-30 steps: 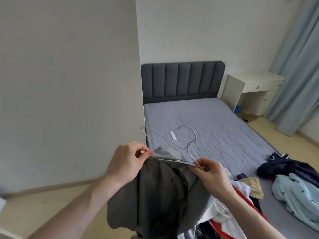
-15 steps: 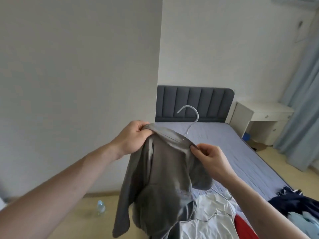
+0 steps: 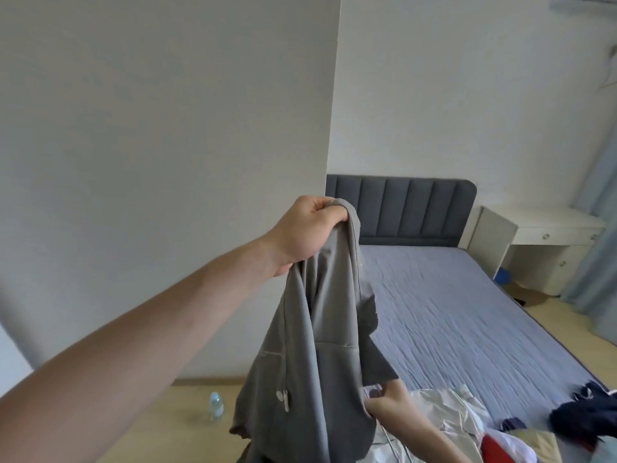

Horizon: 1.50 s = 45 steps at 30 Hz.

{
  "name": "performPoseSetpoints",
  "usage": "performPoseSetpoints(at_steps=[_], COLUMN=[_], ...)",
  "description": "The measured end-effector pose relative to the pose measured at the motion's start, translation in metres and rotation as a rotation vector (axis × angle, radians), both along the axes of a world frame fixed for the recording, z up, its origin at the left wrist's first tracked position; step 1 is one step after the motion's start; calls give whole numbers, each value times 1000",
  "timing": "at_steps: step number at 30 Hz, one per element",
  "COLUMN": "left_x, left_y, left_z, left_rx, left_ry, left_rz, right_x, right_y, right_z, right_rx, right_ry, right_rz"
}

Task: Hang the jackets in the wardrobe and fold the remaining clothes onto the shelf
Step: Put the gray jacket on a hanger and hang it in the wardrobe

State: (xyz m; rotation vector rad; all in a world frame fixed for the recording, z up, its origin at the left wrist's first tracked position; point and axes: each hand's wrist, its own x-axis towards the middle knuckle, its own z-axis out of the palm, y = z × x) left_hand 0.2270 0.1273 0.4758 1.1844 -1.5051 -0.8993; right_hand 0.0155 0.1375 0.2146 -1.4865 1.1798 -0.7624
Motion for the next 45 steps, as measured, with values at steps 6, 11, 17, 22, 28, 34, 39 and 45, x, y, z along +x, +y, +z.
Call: performPoseSetpoints(at_steps=[6, 11, 17, 22, 28, 34, 39, 45], left_x=[26, 99, 197, 135, 54, 30, 3, 1], left_y=[15, 30, 70, 73, 35, 11, -2, -11], left_z=[13, 5, -70, -99, -99, -95, -110, -109], left_rx=[14, -136, 347, 250, 382, 235, 123, -206], left_ry=[-29, -302, -1424, -893, -270, -247, -364, -454], left_rz=[17, 262, 451, 69, -123, -238, -307, -10], right_x=[25, 8, -1, 46, 67, 33, 20, -14], right_y=[-26, -49, -56, -46, -33, -30, -28, -32], right_z=[14, 50, 151, 201, 219, 201, 187, 160], right_rx=[-148, -200, -412, -484, -494, -471, -490, -423], right_ry=[73, 76, -152, -109, -87, 64, 112, 101], right_rz=[-54, -180, -240, 20, 151, 152, 37, -54])
